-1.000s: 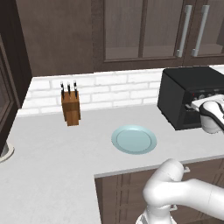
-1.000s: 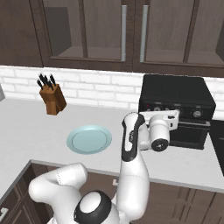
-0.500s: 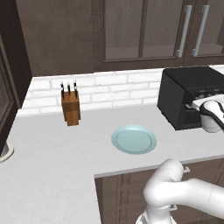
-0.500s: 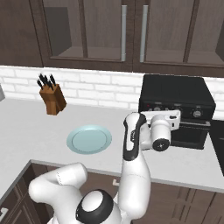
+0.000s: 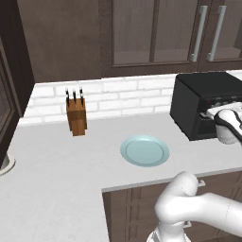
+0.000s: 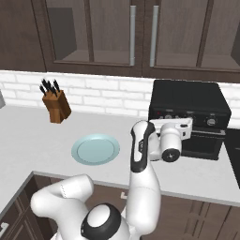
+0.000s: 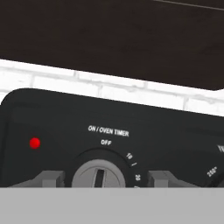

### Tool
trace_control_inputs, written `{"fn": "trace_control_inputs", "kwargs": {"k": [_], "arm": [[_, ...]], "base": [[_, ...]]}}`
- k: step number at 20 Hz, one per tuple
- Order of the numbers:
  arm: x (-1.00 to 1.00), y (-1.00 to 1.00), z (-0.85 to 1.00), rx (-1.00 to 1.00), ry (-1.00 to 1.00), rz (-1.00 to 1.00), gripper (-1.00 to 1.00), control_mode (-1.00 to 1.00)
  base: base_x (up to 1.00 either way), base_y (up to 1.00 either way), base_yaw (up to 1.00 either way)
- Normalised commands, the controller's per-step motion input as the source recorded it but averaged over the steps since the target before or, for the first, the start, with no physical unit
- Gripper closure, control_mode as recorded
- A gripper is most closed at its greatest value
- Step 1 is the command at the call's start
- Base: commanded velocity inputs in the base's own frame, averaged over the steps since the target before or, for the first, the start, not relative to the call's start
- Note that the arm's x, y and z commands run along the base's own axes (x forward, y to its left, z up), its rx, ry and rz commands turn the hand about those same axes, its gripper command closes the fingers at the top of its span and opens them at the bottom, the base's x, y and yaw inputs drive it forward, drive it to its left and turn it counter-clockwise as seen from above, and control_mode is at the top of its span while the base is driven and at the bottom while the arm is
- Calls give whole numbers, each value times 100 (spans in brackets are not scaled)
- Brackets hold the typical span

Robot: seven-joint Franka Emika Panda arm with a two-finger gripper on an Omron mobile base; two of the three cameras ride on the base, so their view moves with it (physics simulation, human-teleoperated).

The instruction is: Pick up the kebab skewer and baguette bread, and place them inside the toaster oven. Close the toaster oven door and start by setting the timer.

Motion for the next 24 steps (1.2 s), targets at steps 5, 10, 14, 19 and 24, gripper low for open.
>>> {"fn": "trace_control_inputs", "kwargs": {"k": [5, 10, 14, 19, 24], "arm": [[0, 2, 3, 0, 0, 0, 100, -100], [-12, 1, 11, 0, 0, -2, 100, -100], [-30, 0, 20, 0, 0, -2, 100, -100], [-35, 0, 25, 0, 0, 0, 100, -100], [-8, 0, 34, 0, 0, 0, 100, -100]], "base": [[0, 0, 0], [0, 0, 0], [0, 0, 0], [0, 0, 0], [0, 0, 0]]}}
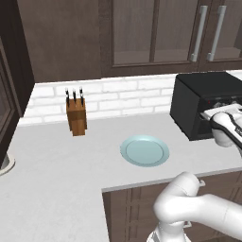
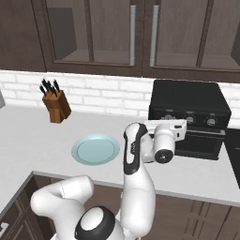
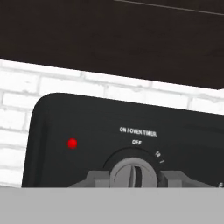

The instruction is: Pick up the kebab skewer and baguette bread, and place them inside the toaster oven. Close the toaster oven door and start by setting the timer.

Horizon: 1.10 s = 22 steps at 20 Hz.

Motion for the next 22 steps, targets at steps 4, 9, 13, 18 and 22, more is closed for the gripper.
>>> {"fn": "trace_control_inputs", "kwargs": {"k": [4, 9, 13, 18, 22], "arm": [[-2, 0, 31, 0, 2, 0, 100, -100], [0, 0, 27, 0, 5, 0, 100, -100], [8, 0, 15, 0, 2, 0, 100, -100], [6, 0, 4, 0, 0, 0, 100, -100], [8, 0, 9, 0, 0, 0, 100, -100]], "base": [[0, 0, 0], [0, 0, 0], [0, 0, 0], [0, 0, 0], [0, 0, 0]]}}
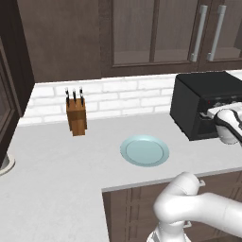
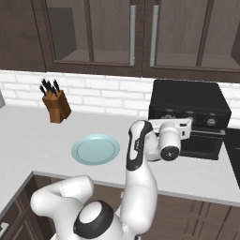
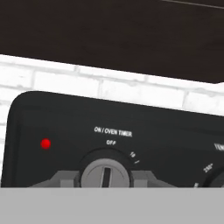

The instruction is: Pick up the kebab skewer and baguette bread, and place them inside the toaster oven. Close the toaster oven door and start by setting the timer.

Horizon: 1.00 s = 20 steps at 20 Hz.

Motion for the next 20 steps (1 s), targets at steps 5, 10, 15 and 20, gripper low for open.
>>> {"fn": "trace_control_inputs", "kwargs": {"k": [5, 10, 15, 20], "arm": [[20, 0, 14, 0, 0, 0, 100, -100], [18, 0, 18, 0, 0, 0, 100, -100], [3, 8, 7, 2, 0, 0, 100, -100], [6, 19, 0, 2, 0, -3, 100, -100]], "base": [[0, 0, 0], [0, 0, 0], [0, 0, 0], [0, 0, 0]]}}
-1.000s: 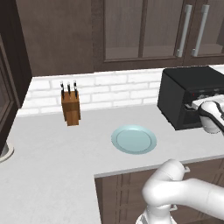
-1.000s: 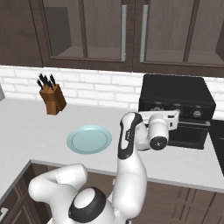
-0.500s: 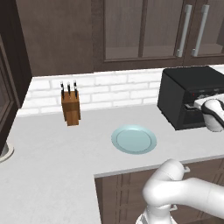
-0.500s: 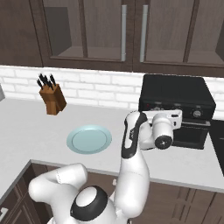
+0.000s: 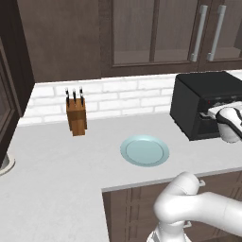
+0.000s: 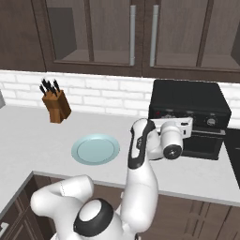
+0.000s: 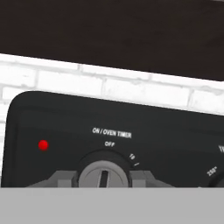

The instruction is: Pick up the kebab skewer and baguette bread, and place them inside the toaster oven. Close the toaster oven door and start by setting the timer.

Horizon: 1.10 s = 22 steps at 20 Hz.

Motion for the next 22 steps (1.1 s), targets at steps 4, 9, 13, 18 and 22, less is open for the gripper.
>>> {"fn": "trace_control_inputs", "kwargs": {"k": [4, 9, 13, 18, 22], "arm": [[9, 4, 7, 5, 0, -4, 100, -100], [0, 0, 17, 11, 0, -2, 100, -100], [0, 0, 10, 17, 0, -5, 100, -100], [0, 0, 5, 18, 0, -5, 100, -100], [0, 0, 3, 18, 0, -4, 100, -100]], "base": [[0, 0, 0], [0, 0, 0], [0, 0, 0], [0, 0, 0], [0, 0, 0]]}}
